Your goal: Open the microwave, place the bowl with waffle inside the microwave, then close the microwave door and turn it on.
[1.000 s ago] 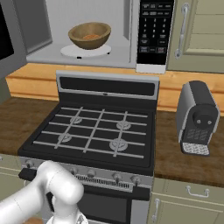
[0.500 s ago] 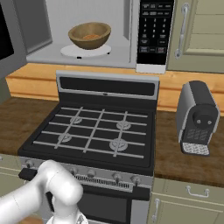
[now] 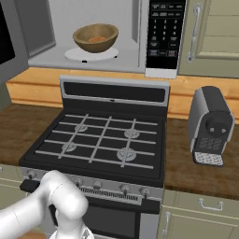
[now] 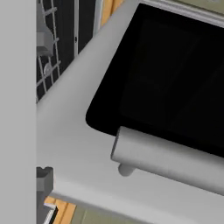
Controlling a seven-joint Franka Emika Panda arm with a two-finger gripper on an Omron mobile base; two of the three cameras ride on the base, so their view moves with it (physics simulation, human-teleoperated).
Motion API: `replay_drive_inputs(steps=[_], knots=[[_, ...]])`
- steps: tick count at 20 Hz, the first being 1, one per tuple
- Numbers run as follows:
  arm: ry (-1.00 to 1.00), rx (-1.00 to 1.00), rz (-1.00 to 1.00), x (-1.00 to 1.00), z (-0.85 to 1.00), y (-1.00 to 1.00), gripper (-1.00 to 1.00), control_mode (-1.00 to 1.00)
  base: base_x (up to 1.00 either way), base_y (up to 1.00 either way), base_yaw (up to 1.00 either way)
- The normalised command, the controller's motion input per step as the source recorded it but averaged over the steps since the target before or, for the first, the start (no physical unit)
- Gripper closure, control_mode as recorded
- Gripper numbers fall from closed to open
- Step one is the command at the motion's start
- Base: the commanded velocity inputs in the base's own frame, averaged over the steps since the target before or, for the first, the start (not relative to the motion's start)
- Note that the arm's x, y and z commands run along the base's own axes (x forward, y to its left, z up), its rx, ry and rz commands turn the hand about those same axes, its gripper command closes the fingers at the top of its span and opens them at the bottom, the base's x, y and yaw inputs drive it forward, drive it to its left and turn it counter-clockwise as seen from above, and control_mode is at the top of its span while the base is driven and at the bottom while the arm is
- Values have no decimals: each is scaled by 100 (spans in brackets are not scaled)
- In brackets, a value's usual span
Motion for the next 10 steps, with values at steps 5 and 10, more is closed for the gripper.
replay_drive_inputs(steps=[5, 10], knots=[[-2, -2, -7, 5, 0, -65, -100, -100, 0, 0, 0], [-2, 0, 0, 1, 2, -75, -100, -100, 0, 0, 0]])
